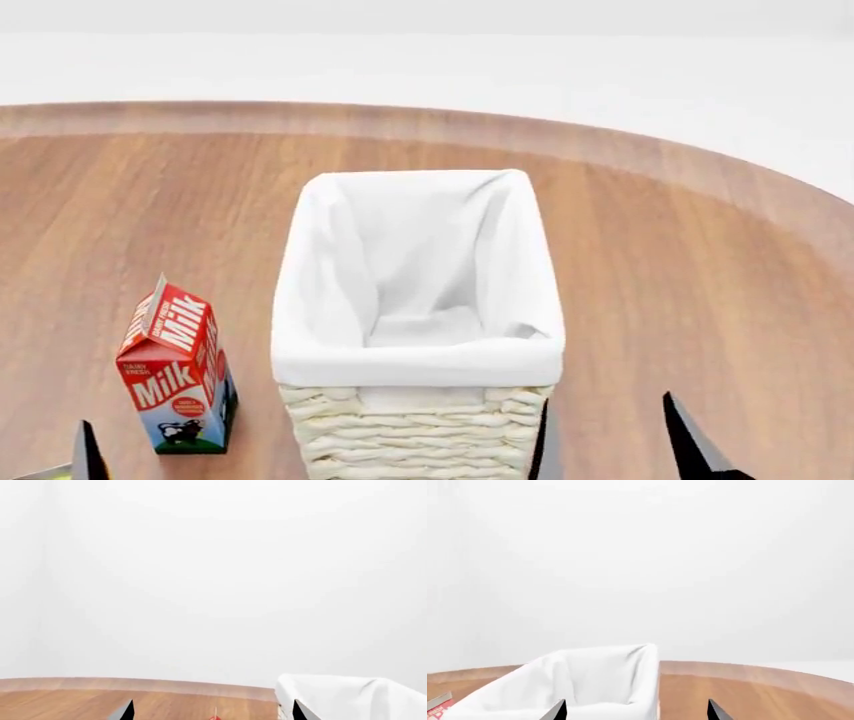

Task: Pick up the alphabet soup, and put it in the basket.

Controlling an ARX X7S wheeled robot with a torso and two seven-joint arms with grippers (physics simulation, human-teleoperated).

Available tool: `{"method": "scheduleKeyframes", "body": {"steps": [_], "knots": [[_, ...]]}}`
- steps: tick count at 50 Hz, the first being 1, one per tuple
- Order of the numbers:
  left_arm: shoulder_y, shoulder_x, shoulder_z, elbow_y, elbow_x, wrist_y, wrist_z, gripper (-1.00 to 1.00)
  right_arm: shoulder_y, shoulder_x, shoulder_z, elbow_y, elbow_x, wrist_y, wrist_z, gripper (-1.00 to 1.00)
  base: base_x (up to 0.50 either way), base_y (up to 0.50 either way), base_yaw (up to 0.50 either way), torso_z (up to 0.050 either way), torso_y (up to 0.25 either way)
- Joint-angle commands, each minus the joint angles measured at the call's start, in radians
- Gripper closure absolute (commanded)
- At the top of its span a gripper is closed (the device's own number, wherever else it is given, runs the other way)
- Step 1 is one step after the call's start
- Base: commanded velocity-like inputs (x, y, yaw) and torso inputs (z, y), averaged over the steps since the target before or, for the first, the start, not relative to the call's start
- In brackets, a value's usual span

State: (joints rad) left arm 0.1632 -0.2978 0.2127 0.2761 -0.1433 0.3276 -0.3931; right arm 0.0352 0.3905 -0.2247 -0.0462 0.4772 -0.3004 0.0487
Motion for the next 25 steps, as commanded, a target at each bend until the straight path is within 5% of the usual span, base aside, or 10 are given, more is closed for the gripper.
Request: {"method": "scheduleKeyframes", "body": {"steps": [1,25], "knots": [[0.002,-0.006,-0.005,-0.004,-0.007,0.011,-0.005,-1.0,0.063,0.077,-0.017,0.041,0.165,0.039,-0.186,-1.0,0.0,0.0,0.0,0.0,0.0],[0.002,-0.012,0.001,0.0,-0.006,0.008,-0.015,-1.0,0.131,0.215,-0.139,0.028,0.209,0.152,-0.458,-1.0,0.0,0.0,0.0,0.0,0.0]]}}
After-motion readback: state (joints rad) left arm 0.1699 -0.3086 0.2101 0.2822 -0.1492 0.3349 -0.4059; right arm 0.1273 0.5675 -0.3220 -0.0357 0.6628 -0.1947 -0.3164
